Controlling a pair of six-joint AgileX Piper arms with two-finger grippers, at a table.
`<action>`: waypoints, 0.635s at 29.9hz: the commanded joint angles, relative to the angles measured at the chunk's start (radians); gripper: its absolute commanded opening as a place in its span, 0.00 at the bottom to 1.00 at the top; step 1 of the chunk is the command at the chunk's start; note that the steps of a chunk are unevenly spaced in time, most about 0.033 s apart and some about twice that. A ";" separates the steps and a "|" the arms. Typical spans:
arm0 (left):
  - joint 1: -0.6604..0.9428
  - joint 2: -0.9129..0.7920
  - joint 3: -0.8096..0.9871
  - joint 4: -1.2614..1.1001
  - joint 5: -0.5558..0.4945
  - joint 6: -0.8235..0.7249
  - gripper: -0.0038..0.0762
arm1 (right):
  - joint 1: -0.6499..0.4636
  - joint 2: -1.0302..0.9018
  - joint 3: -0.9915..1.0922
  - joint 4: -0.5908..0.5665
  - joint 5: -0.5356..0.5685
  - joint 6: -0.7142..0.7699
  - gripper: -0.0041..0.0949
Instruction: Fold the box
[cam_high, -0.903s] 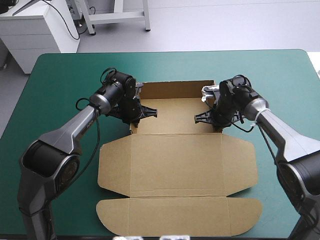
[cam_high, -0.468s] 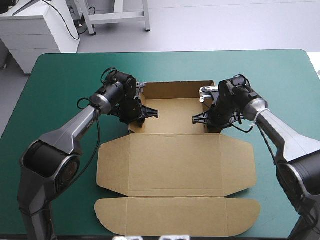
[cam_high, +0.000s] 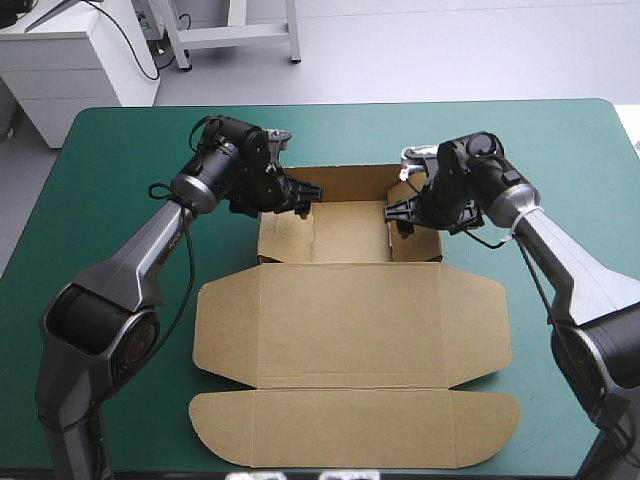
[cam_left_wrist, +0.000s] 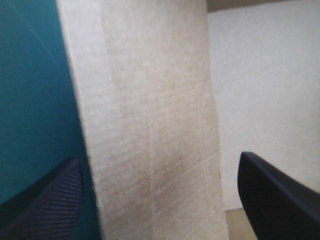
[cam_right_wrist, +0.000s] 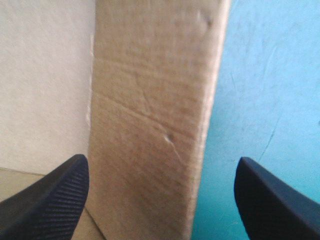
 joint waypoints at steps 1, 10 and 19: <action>-0.007 -0.077 -0.120 0.029 0.052 0.004 0.75 | -0.001 -0.051 -0.128 -0.017 0.038 0.004 0.79; -0.006 -0.272 -0.197 0.039 0.052 0.061 0.05 | -0.001 -0.142 -0.244 -0.021 0.111 0.037 0.79; -0.008 -0.595 0.054 -0.041 0.052 0.090 0.05 | -0.001 -0.194 -0.173 -0.036 0.111 0.039 0.79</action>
